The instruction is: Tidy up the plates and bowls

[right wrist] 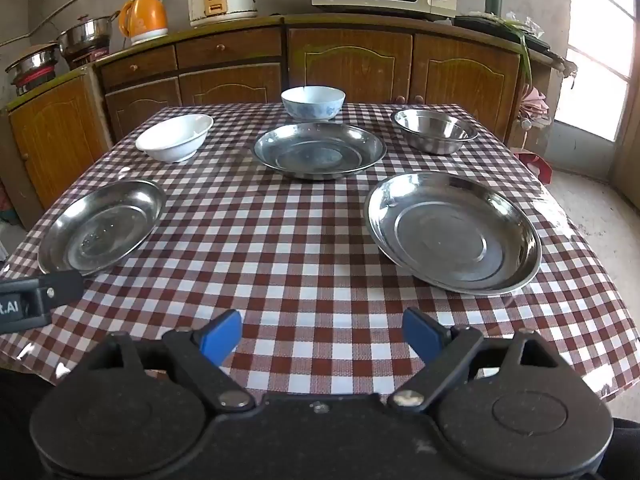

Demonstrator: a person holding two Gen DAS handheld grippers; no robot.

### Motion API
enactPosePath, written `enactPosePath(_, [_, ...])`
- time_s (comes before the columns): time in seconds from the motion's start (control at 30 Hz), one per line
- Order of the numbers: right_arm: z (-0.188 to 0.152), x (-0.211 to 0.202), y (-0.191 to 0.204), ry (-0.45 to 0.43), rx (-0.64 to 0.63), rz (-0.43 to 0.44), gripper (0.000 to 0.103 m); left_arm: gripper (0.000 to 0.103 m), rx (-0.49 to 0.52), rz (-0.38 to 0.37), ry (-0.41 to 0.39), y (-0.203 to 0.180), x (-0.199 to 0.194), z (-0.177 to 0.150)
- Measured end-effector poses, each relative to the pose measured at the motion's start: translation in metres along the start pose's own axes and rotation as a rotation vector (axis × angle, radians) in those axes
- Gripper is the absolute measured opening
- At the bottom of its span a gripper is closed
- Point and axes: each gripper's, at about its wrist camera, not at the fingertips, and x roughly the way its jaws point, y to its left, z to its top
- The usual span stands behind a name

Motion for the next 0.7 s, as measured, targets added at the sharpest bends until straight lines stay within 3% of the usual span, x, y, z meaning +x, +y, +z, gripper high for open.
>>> enactPosePath(0.23, [0.0037,-0.0016,0.0020,-0.010,0.019,0.000,0.103,0.103,0.003,0.035,0.004,-0.0079,0.0059,0.0002])
enactPosePath(0.7, [0.0069,-0.0095,0.0003,-0.025,-0.009,-0.013,0.103,0.103,0.012,0.029,-0.029,-0.0028,-0.0019,0.0022])
